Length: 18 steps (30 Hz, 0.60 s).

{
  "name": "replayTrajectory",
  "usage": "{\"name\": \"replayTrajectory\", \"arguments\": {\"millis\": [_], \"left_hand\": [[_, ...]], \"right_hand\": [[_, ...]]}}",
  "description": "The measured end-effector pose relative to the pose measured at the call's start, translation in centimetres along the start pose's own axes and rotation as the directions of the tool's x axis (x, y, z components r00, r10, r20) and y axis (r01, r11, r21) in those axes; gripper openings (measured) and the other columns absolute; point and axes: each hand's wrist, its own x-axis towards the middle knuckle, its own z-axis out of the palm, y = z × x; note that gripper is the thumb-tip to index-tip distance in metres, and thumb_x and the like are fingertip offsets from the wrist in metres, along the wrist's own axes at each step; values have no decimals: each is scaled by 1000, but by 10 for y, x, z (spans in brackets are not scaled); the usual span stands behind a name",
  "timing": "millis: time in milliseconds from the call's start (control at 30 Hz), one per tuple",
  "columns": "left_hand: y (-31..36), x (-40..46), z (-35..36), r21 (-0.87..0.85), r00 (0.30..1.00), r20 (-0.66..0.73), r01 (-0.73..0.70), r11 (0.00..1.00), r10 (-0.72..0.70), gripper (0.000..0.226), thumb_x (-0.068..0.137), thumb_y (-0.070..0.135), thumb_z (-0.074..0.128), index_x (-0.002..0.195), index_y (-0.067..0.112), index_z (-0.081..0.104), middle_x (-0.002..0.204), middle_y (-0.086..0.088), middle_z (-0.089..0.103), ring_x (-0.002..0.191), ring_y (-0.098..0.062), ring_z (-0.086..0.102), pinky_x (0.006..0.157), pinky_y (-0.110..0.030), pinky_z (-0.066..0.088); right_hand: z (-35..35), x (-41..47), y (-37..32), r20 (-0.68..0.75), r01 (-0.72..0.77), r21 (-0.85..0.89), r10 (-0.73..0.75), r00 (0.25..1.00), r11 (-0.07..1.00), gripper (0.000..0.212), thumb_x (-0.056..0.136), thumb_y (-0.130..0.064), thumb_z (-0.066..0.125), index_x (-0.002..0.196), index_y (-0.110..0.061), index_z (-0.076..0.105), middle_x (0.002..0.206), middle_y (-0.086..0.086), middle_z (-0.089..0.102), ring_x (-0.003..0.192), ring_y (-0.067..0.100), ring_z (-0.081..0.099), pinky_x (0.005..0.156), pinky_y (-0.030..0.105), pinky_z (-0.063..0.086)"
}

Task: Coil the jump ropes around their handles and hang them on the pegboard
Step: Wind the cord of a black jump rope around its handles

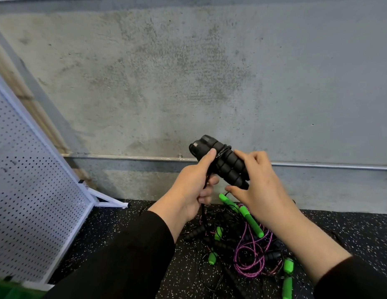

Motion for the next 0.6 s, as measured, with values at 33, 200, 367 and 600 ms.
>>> {"name": "replayTrajectory", "arguments": {"millis": [33,200,367,600], "left_hand": [[-1,1,-2,10,1000,3,-19,1000,19,41,95,58,60,77,21,54,63,4,44,46,-9,20,45,-24,15],[-2,-3,-1,114,987,144,-91,989,75,42,98,56,56,74,22,57,66,1,47,46,-9,20,47,-25,16],[2,-5,2,233,992,111,-85,969,61,45,95,63,55,86,19,55,64,3,46,46,-9,23,45,-24,19],[7,-1,-6,378,994,95,-91,921,59,88,78,88,41,96,10,77,61,4,42,47,-12,28,49,-26,33]], "right_hand": [[0,0,0,4,-30,86,29,1000,996,67,77,-27,86,133,-37,50,113,-13,41,96,-2,52,83,7,40],[-12,4,0,270,-442,711,368,890,547,46,80,-57,66,112,-25,58,104,7,73,82,20,70,75,33,54],[-15,1,-1,531,-606,746,304,791,276,58,98,-55,46,118,-4,66,88,23,69,66,30,58,52,33,48],[-27,14,12,261,-433,779,394,881,453,28,106,-35,46,113,-14,63,91,16,60,68,25,49,51,31,41]]}}
